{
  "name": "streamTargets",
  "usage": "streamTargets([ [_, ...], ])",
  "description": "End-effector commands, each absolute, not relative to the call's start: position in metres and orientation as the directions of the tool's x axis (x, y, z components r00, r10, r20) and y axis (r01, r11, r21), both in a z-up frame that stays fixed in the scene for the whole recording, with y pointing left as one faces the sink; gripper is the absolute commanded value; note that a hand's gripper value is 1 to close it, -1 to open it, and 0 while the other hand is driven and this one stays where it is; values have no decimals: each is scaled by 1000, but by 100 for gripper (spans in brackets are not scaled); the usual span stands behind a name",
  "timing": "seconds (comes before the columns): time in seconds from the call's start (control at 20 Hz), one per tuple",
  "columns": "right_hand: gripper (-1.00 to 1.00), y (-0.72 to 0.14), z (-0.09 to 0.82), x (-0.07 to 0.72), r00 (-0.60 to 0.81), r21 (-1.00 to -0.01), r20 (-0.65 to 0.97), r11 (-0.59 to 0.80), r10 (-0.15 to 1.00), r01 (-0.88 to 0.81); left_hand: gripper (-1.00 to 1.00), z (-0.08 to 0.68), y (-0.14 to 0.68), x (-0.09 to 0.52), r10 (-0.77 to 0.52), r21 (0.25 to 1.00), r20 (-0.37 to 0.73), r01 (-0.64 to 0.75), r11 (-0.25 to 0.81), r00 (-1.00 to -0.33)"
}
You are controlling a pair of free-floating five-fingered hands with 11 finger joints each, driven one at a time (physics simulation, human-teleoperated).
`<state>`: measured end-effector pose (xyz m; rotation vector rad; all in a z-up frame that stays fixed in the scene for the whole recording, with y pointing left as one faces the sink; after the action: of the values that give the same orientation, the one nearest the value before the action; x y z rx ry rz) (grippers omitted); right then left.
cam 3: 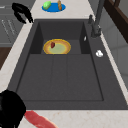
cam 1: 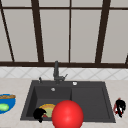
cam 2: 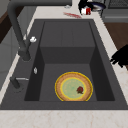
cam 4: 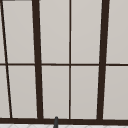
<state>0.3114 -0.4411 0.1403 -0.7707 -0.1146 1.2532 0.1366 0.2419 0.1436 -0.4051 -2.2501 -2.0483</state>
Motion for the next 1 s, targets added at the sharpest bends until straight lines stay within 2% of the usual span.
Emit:
streamTargets([
  [0.0,100,-441,154,309,342,-580,-328,98,881,-809,0,144,242,137,145,968,229,241,76,-963],
  [0.4,100,-417,206,310,368,-562,-320,138,873,-816,0,144,242,137,145,968,229,241,76,-963],
  [0.95,100,-344,265,316,356,-564,-364,100,860,-819,0,144,242,137,145,968,229,241,76,-963],
])
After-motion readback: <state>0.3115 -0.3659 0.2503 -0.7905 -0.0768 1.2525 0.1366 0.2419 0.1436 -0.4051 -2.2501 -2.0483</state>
